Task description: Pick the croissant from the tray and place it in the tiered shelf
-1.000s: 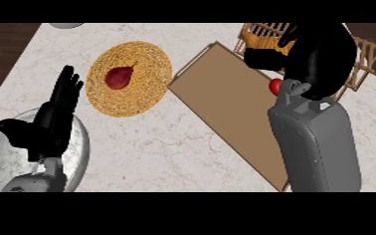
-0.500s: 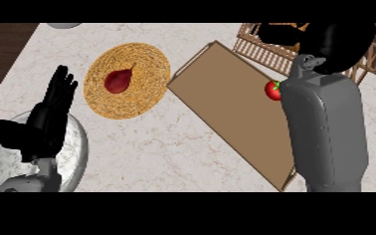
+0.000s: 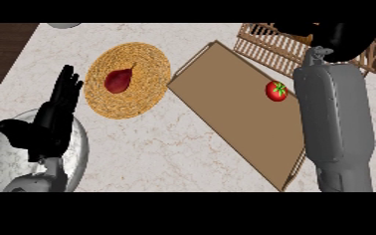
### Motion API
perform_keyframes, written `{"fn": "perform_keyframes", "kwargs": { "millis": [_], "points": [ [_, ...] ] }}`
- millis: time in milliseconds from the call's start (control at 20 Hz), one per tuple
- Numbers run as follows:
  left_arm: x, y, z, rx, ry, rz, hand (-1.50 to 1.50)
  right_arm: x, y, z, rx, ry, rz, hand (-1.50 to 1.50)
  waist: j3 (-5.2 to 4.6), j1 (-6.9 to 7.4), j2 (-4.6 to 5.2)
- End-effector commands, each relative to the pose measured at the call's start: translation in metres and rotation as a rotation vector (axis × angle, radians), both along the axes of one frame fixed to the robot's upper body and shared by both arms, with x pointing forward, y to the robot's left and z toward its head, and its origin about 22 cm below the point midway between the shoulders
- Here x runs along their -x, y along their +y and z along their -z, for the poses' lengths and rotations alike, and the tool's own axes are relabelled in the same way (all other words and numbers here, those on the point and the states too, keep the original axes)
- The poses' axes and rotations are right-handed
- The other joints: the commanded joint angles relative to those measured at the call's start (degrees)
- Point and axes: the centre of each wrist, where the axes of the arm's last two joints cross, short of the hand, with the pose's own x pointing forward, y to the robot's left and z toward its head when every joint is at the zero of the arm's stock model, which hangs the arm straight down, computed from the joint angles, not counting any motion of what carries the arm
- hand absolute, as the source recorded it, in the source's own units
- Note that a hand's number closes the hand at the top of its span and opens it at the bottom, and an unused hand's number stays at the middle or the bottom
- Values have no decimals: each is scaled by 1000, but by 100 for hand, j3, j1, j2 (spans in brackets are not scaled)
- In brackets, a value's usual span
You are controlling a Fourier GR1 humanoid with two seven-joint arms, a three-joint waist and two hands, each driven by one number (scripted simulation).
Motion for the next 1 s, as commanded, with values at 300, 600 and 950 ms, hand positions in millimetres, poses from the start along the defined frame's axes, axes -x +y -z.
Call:
{"fn": "perform_keyframes", "kwargs": {
  "millis": [300, 600, 950],
  "points": [
    [2, -18, 3, 5, -3, -2, 0, -30, -45, 35, -3, -72, 18, 150, 1, -3, 4],
    [-4, 3, -3, 2, -6, -1, 0, -38, -72, 51, -129, -163, 84, 150, 4, 22, 20],
    [-11, 9, -10, 9, 1, 2, 0, -53, -83, 55, -187, -89, -3, -150, 2, 21, 18]
  ]
}}
